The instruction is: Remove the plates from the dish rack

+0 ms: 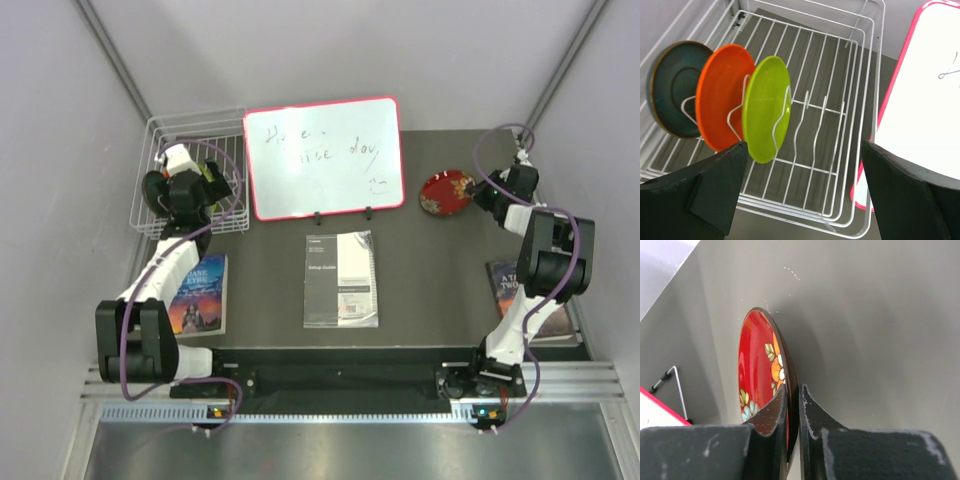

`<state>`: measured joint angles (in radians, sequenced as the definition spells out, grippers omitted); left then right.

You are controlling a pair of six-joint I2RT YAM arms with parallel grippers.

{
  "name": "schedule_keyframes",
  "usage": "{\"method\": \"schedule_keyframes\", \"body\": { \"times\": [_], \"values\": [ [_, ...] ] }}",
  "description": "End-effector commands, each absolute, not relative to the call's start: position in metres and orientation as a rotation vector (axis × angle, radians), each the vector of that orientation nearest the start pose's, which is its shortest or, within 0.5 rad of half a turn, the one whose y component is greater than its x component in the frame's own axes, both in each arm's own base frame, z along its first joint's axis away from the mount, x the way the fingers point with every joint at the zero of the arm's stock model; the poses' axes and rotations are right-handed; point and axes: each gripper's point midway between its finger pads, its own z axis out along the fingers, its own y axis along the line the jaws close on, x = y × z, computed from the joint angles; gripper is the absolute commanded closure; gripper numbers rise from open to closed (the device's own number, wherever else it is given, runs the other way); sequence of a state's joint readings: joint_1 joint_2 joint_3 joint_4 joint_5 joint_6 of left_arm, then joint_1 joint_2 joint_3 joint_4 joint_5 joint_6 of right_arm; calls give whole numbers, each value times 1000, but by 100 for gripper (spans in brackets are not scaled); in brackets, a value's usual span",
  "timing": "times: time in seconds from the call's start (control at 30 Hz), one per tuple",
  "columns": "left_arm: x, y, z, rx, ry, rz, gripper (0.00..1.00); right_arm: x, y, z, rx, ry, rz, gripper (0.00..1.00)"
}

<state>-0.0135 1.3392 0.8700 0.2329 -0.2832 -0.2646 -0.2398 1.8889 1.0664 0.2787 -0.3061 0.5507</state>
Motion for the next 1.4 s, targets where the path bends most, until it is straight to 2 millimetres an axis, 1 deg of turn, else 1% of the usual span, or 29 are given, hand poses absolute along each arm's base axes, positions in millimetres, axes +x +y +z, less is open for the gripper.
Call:
{"method": "schedule_keyframes", "body": {
  "times": [0.0, 0.03, 0.07, 0.1, 0.13, 0.17, 0.33, 0.37, 0.4, 0.43, 0.5, 0.57, 0.63, 0.67, 0.7, 0.73, 0.8, 0.83, 0.87, 0.9, 0.93, 1.0, 1.03, 1.1, 1.13, 1.17, 1.23, 1.27, 1.37],
  "values": [
    [445, 43, 227, -449, 1708, 28, 1, 517, -66, 101, 637, 1969, 435, 99],
    [446, 45, 225, -454, 1709, 31, 1, 511, -71, 90, 672, 2017, 396, 92],
    [446, 47, 226, -457, 1707, 32, 1, 511, -73, 86, 678, 2033, 380, 90],
    [446, 49, 225, -461, 1707, 32, 1, 512, -75, 86, 677, 2041, 362, 89],
    [446, 51, 224, -470, 1707, 31, 1, 509, -79, 83, 696, 2049, 335, 82],
    [446, 54, 224, -479, 1705, 32, 1, 509, -80, 81, 698, 2056, 323, 79],
    [448, 54, 218, -478, 1717, 16, 1, 510, -83, 74, 715, 2088, 306, 72],
    [449, 55, 218, -480, 1717, 14, 1, 509, -83, 67, 720, 2109, 306, 71],
    [449, 55, 219, -480, 1714, 14, 1, 509, -83, 66, 727, 2112, 304, 67],
    [449, 56, 217, -479, 1717, 15, 1, 509, -85, 65, 735, 2109, 298, 57],
    [451, 59, 220, -483, 1713, 17, 1, 506, -85, 62, 752, 2120, 290, 45],
    [452, 62, 220, -488, 1710, 24, 1, 505, -87, 67, 753, 2103, 275, 43],
    [454, 67, 220, -494, 1697, 40, 1, 502, -89, 72, 757, 2098, 243, 36],
    [456, 69, 225, -498, 1666, 45, 1, 500, -89, 74, 758, 2100, 222, 36],
    [457, 71, 224, -501, 1661, 50, 1, 497, -90, 76, 760, 2102, 197, 36],
    [459, 72, 220, -503, 1666, 52, 1, 495, -89, 90, 752, 2079, 174, 36],
    [464, 74, 223, -497, 1652, 55, 1, 485, -83, 94, 747, 2075, 180, 36],
    [467, 76, 218, -500, 1655, 60, 1, 484, -78, 115, 719, 2030, 187, 36],
    [467, 79, 216, -509, 1651, 74, 2, 475, -72, 113, 714, 2038, 188, 36],
    [470, 80, 218, -512, 1633, 77, 3, 472, -68, 118, 697, 2029, 188, 36],
    [472, 82, 214, -521, 1631, 85, 5, 468, -57, 136, 664, 1996, 198, 36],
    [475, 86, 212, -529, 1614, 94, 10, 458, -44, 140, 634, 1993, 213, 37],
    [479, 86, 206, -531, 1624, 97, 12, 455, -32, 155, 610, 1962, 209, 37],
    [484, 91, 203, -543, 1620, 114, 20, 446, -17, 157, 578, 1959, 210, 37],
    [487, 92, 199, -541, 1619, 122, 23, 443, -2, 169, 545, 1935, 219, 38],
    [488, 95, 197, -550, 1615, 137, 24, 436, 1, 163, 543, 1944, 214, 38],
    [489, 101, 191, -559, 1617, 162, 35, 431, 32, 171, 478, 1924, 268, 40],
    [491, 102, 189, -565, 1614, 166, 36, 426, 37, 164, 474, 1934, 273, 40],
    [491, 107, 179, -594, 1608, 184, 38, 427, 48, 177, 445, 1901, 304, 41]
  ]
}}
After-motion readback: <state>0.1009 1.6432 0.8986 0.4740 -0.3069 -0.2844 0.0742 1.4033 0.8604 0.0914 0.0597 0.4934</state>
